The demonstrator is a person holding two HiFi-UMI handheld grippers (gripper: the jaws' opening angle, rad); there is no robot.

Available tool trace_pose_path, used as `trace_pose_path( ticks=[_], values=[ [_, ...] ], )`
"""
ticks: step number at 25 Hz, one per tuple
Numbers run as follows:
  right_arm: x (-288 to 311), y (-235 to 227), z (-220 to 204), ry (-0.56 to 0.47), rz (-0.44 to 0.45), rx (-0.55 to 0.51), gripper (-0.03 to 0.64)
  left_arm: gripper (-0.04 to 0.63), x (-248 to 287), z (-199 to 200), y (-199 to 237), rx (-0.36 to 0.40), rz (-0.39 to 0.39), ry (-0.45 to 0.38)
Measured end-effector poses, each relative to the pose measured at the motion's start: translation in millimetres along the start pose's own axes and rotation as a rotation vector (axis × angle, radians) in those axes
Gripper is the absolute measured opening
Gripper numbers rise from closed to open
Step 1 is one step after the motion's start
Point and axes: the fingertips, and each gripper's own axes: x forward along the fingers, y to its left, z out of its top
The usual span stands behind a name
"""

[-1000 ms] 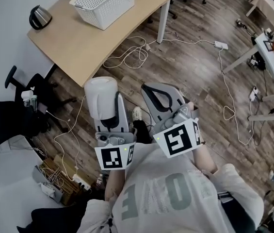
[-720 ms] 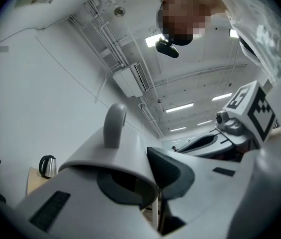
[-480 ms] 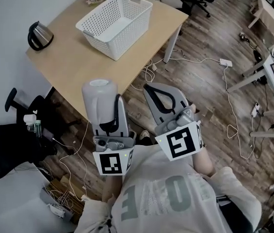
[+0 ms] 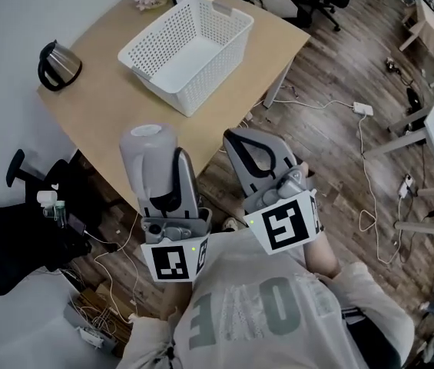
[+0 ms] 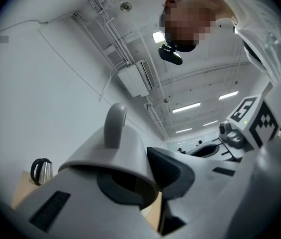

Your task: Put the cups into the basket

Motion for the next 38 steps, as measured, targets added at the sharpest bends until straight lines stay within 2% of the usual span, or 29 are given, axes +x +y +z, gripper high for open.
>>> trace_pose_path(
  ticks=[9,16,22,30,38],
  values=[
    [83.1,-79.8,-6.5,-0.087,0.090,0.006,-0.003,0.049,97.0,-17.5,34.7,0.058,0.138,0.024],
    [135.8,-156.5,-19.7,-0.125,0.160,0.037,-0.003,0.049,187.9,-33.2,47.6,0.100,0.218,0.066],
    [176.6,-203.5,-36.3,-0.152,0.221,0.081,-0.003,0.049,246.7,-54.1,53.2,0.118,0.261,0.098],
    [219.2,-229.1,-51.2,-0.192,0.294,0.145,-0.003,0.049,286.6,-75.2,65.2,0.118,0.322,0.144],
    [234.6,-225.9,-46.5,-0.186,0.318,0.159,-0.003,0.049,296.2,-77.9,85.0,0.143,0.306,0.202]
  ],
)
